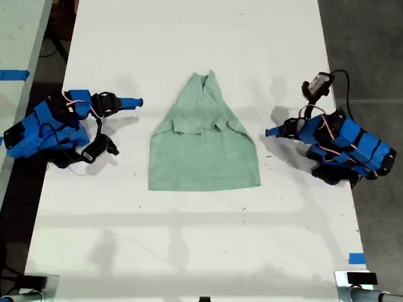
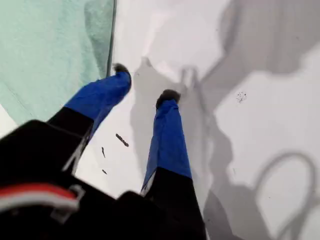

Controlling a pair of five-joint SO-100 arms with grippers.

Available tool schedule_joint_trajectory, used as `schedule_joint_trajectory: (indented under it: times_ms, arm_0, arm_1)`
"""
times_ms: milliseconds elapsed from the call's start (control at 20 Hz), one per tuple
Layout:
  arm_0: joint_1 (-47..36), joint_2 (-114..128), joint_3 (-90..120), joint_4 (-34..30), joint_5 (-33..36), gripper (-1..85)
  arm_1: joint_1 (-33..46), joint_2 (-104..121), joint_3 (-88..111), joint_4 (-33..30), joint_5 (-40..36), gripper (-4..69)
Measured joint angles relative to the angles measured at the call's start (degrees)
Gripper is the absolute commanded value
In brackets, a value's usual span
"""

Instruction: Fold t shirt

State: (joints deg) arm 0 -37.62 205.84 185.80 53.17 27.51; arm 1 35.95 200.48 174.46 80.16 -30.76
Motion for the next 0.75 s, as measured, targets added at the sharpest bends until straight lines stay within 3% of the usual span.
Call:
schedule_joint_trajectory:
  times_ms: [50, 150, 250, 650, 700, 750]
  arm_0:
    - [0.0, 0.0, 0.0, 0.0, 0.0, 0.9]
    - [0.0, 0.0, 0.0, 0.0, 0.0, 11.5]
    - [0.0, 0.0, 0.0, 0.0, 0.0, 0.9]
    - [0.0, 0.0, 0.0, 0.0, 0.0, -0.2]
    - [0.0, 0.0, 0.0, 0.0, 0.0, -0.2]
    - [0.0, 0.0, 0.0, 0.0, 0.0, -0.2]
  arm_1:
    - [0.0, 0.0, 0.0, 0.0, 0.0, 3.2]
    - [0.3, 0.0, 0.0, 0.0, 0.0, 10.9]
    - [0.2, 0.0, 0.0, 0.0, 0.0, 0.9]
    - [0.4, 0.0, 0.0, 0.0, 0.0, 1.1]
    - [0.4, 0.0, 0.0, 0.0, 0.0, 7.1]
    - [0.4, 0.0, 0.0, 0.0, 0.0, 18.5]
